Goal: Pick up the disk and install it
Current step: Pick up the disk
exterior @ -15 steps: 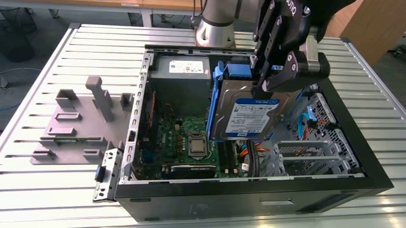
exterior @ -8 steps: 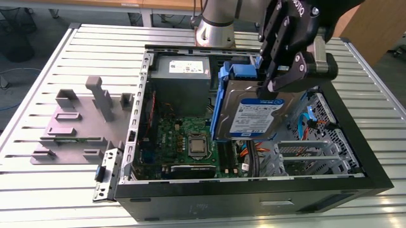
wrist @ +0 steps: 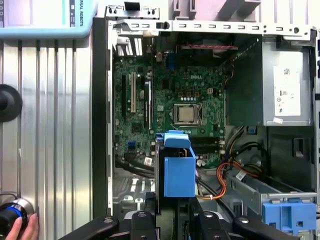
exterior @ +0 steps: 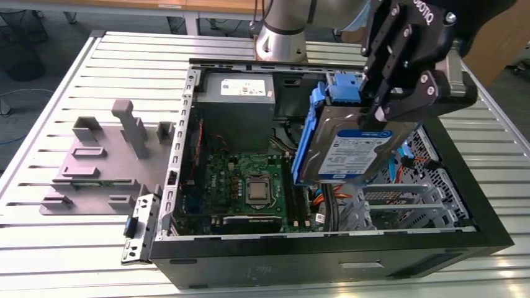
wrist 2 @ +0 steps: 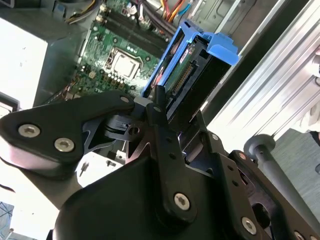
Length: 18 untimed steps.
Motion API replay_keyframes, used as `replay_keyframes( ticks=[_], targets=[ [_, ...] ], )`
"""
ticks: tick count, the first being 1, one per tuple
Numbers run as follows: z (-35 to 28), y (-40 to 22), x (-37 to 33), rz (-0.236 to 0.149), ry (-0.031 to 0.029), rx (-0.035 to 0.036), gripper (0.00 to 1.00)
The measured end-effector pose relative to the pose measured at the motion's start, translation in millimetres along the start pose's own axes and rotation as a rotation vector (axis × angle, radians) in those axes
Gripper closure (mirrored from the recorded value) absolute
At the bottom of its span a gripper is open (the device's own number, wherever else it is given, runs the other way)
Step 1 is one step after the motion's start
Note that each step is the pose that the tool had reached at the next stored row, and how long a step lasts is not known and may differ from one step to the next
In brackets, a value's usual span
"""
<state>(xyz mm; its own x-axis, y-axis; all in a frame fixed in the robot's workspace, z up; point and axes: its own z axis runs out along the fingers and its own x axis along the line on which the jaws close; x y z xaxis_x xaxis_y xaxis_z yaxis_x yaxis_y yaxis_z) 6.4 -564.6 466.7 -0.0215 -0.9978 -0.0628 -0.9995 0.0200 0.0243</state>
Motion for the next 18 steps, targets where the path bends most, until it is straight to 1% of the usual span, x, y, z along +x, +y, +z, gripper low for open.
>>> replay_keyframes(
  ticks=[2,5,15,18],
  targets=[
    [0.1,-5.2,1.3,0.0,-0.0001,0.0001,0.65],
    [0.2,-11.0,3.7,0.0,0.0,0.0001,0.65],
    [1.5,-23.0,15.5,0.002,-0.0001,0.0001,0.65],
    [1.8,-28.8,17.4,0.002,-0.0001,0.0001,0.65]
  ],
)
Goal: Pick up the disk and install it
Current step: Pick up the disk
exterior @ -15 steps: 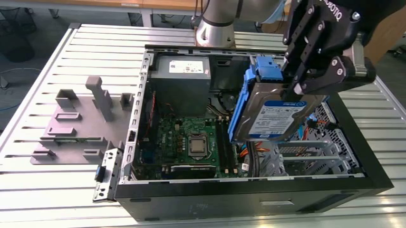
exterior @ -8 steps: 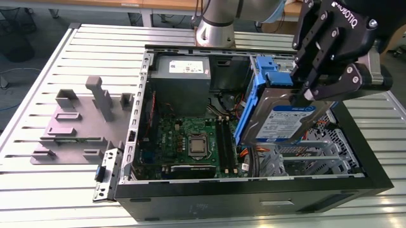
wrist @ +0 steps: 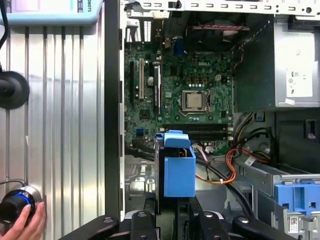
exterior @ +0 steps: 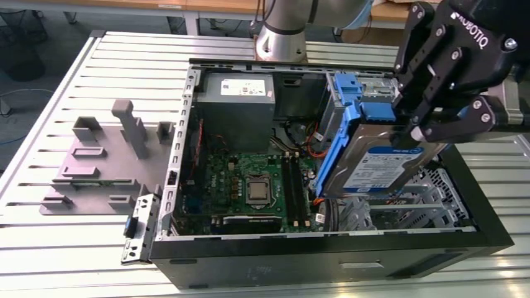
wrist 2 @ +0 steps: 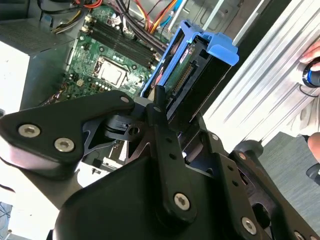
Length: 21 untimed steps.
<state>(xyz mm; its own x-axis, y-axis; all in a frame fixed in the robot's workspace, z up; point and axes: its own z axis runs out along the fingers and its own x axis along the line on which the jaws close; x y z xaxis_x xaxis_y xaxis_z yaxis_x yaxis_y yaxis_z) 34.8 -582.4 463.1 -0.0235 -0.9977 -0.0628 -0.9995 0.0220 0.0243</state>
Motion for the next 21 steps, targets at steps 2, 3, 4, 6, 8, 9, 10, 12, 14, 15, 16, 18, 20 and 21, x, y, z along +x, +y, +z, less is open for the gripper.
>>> replay_keyframes(
  ticks=[2,3,4,6,8,9,10,12,14,15,16,18,20,21],
  targets=[
    [0.1,-5.3,0.4,0.0,0.0,-0.0001,0.65],
    [0.1,-8.2,0.5,0.0,0.0,-0.0001,0.65],
    [0.2,-11.5,0.5,0.0,0.0,-0.0002,0.65],
    [0.3,-17.5,0.6,0.0,0.0,-0.0004,0.65],
    [0.4,-23.3,0.6,0.0,0.0,-0.0006,0.65],
    [0.5,-25.5,0.7,0.0,-0.0001,-0.0006,0.65],
    [0.5,-27.3,0.7,0.0,0.0,-0.0006,0.65],
    [0.5,-29.9,0.6,0.0,0.0,-0.0006,0.65],
    [0.4,-29.9,0.6,0.0,0.0,-0.0007,0.65],
    [0.4,-30.0,0.7,0.0,0.0001,-0.0007,0.65],
    [0.5,-30.0,0.7,0.0,0.0,-0.0007,0.65],
    [0.4,-30.1,0.7,0.0,0.0,-0.0007,0.65],
    [0.2,-30.7,0.7,0.0,0.0,-0.0008,0.65],
    [0.3,-31.1,0.6,0.0,-0.0001,-0.0008,0.65]
  ],
)
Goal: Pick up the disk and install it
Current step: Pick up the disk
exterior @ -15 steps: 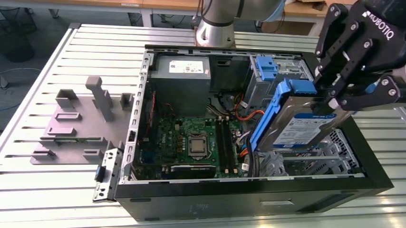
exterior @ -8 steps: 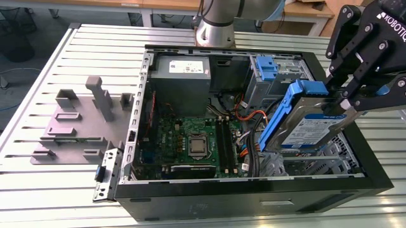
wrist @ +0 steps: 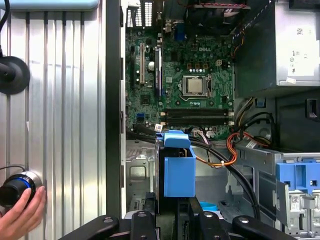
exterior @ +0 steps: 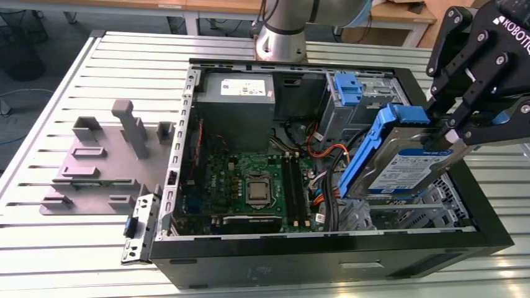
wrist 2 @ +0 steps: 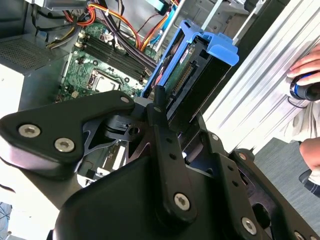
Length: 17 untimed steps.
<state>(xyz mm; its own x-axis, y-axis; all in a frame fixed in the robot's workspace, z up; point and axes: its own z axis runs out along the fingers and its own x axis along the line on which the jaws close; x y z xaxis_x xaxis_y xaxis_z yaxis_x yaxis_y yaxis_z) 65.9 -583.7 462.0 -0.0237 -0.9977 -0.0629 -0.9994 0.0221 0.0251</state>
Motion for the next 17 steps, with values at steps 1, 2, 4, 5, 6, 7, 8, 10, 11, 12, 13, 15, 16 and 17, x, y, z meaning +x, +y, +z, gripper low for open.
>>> replay_keyframes(
  ticks=[1,2,4,5,6,7,8,10,11,12,13,15,16,17],
  targets=[
    [-0.1,-1.2,0.0,0.0,0.0,-0.0001,0.65],
    [-0.1,-3.4,0.0,0.0,0.0001,-0.0002,0.65],
    [-0.2,-9.2,-0.2,0.0,0.0002,-0.0006,0.65],
    [-0.2,-12.0,-0.2,0.0,0.0001,-0.0009,0.65],
    [-0.2,-14.7,-0.3,0.001,0.0,-0.0013,0.65],
    [-0.2,-17.4,-0.4,0.001,0.0002,-0.0022,0.65],
    [-0.2,-20.0,-0.4,0.001,0.0001,-0.0031,0.65],
    [-0.1,-24.9,-0.4,0.001,0.0001,-0.0052,0.65],
    [0.0,-27.4,-0.4,0.001,0.0002,-0.0063,0.65],
    [0.4,-29.4,-0.3,0.001,0.0,-0.007,0.65],
    [1.0,-31.1,-0.1,0.001,0.0,-0.0074,0.65],
    [2.6,-33.8,0.3,0.001,0.0002,-0.0077,0.65],
    [3.2,-34.5,0.3,0.001,0.0003,-0.0078,0.65],
    [3.6,-35.2,0.3,0.001,0.0005,-0.0078,0.65]
  ],
)
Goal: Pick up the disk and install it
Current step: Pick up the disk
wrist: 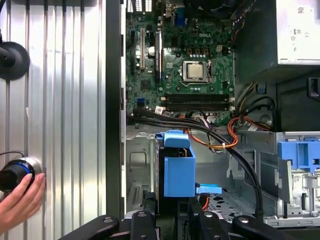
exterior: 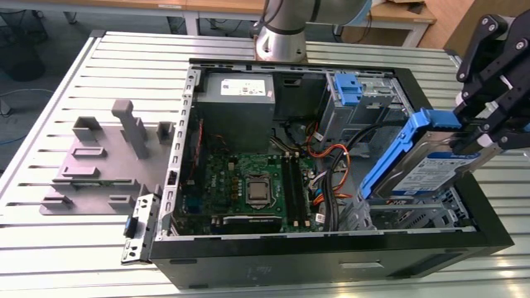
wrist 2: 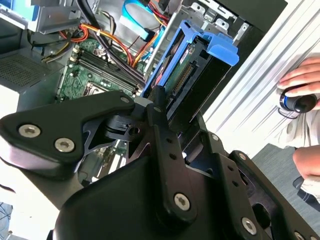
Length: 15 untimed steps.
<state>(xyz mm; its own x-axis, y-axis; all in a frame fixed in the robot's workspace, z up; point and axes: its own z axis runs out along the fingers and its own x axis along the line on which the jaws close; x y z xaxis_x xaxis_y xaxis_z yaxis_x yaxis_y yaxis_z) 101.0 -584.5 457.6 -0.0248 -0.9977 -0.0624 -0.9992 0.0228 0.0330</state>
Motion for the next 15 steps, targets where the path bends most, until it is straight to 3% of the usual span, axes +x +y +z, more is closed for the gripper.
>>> replay_keyframes(
  ticks=[15],
  targets=[
    [2.7,-8.0,-0.8,0.0,-0.0001,-0.0014,0.65]
  ],
)
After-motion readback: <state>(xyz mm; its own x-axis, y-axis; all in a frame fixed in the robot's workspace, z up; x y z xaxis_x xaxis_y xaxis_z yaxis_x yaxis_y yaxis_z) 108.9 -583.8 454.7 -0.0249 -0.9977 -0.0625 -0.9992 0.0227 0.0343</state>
